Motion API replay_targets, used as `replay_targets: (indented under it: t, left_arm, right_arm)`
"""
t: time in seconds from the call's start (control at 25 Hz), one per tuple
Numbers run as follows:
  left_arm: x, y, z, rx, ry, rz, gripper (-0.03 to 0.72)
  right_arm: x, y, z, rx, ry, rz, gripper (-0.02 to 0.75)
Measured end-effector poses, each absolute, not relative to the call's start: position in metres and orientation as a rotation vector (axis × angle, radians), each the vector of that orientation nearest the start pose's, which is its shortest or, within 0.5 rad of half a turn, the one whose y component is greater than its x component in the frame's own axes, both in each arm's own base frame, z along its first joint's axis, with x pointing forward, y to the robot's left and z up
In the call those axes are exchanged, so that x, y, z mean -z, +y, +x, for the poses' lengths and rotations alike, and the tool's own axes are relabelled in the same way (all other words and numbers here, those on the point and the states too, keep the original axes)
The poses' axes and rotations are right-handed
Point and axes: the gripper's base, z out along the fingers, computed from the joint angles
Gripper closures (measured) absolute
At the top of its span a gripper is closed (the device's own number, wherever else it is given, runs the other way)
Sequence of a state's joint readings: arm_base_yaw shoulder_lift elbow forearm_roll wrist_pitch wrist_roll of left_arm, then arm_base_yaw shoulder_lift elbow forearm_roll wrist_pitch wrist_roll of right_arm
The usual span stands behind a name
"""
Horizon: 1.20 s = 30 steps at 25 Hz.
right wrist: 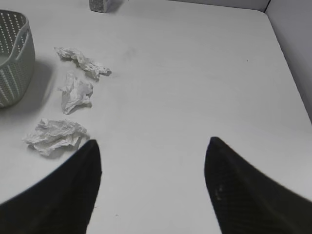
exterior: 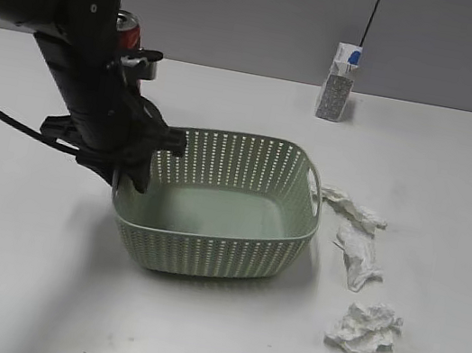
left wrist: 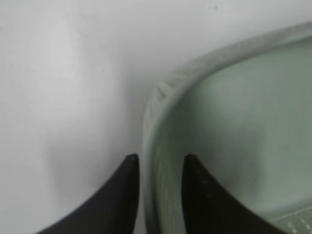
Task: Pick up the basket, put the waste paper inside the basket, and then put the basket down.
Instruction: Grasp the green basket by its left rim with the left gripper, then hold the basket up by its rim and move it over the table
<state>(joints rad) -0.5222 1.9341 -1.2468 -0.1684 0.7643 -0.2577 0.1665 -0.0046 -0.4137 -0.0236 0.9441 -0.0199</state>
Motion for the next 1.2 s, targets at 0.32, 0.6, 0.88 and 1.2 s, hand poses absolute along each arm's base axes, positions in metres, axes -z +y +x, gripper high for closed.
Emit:
replay_targets:
  t: [0.32,0.6,0.88,1.2]
  left_arm:
    - [-0.170,-0.192,0.320,0.238,2.934,0.295,0.689]
    - [-0.206,-0.180,0.319,0.122,2.825,0.395,0.689]
    - [-0.214,-0.171,0.321,0.006,2.876,0.248,0.689]
    - [-0.203,-0.174,0.320,0.024,2.945,0.206,0.689]
  right_arm:
    - [-0.274,0.004,0.014,-0.120,1.973,-0.184,0.234]
    - [-0.278,0.023,0.077,-0.195,2.161,-0.272,0.234]
    - [-0.276,0.047,0.182,-0.236,2.360,-0.443,0.235]
    - [-0.234,0.117,0.294,-0.239,2.500,-0.777,0.235]
